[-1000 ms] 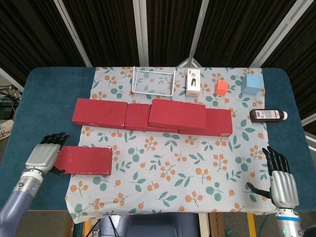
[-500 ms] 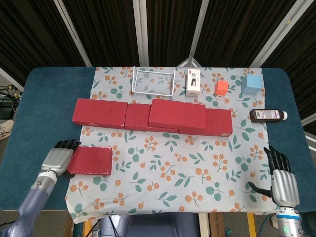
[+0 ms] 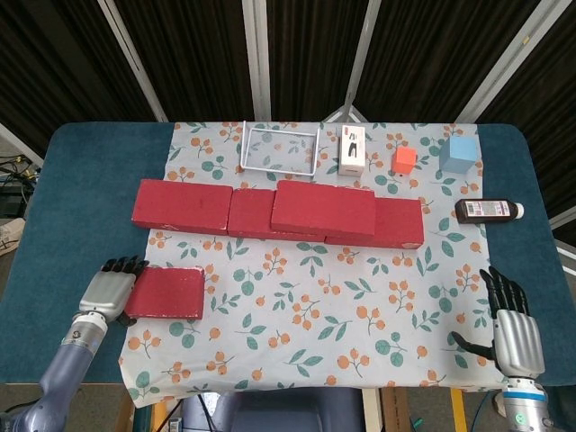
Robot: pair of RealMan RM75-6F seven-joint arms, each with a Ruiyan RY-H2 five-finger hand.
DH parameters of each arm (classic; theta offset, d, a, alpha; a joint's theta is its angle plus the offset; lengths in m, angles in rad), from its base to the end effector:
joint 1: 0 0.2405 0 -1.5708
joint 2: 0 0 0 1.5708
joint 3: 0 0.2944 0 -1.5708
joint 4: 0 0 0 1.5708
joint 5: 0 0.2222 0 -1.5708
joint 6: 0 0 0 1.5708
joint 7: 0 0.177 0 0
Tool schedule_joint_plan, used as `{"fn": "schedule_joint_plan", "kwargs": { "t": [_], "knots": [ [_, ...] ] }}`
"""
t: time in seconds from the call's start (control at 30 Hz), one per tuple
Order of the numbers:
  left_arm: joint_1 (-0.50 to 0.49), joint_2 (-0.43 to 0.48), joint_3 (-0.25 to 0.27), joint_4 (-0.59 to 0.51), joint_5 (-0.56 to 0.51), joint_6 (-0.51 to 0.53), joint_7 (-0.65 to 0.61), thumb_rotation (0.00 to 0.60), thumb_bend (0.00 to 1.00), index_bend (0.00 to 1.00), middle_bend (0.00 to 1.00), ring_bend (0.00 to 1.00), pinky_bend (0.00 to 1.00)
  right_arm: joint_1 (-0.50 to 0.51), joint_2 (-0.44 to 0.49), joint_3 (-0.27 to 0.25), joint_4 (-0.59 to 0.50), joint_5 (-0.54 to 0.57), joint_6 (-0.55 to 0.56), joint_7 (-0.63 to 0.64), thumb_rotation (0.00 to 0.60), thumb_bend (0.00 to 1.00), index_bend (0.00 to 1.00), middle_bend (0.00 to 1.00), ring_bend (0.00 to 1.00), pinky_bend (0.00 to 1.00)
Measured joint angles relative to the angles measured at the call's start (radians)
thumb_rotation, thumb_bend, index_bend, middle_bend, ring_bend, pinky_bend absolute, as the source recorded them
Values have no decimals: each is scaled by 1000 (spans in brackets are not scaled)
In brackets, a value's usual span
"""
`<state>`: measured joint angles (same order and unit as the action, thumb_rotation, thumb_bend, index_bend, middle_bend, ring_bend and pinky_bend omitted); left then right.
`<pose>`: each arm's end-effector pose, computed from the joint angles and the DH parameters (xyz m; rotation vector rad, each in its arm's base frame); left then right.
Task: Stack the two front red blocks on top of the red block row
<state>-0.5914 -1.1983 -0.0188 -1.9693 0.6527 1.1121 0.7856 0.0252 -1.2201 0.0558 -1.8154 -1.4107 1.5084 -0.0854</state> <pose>-0.2681 0.3035 0.0456 -1.7389 -1.0941 -0.3208 -0.3209 -0.1953 0.1222 1.2040 -1.1328 0.9854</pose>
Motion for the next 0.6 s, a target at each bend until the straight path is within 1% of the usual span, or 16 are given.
{"fn": "schedule_joint_plan", "kwargs": {
  "t": [0.23, 0.6],
  "knots": [
    [-18, -33, 7, 25, -9, 13, 12, 600, 0, 0, 0, 0, 0, 2, 1, 2, -2, 9, -11, -5, 600, 47, 0, 5, 0, 0],
    [-46, -49, 16, 41, -52, 11, 32, 600, 0, 0, 0, 0, 0, -2, 2, 7, -8, 15, -7, -9, 600, 47, 0, 5, 0, 0]
  ]
}}
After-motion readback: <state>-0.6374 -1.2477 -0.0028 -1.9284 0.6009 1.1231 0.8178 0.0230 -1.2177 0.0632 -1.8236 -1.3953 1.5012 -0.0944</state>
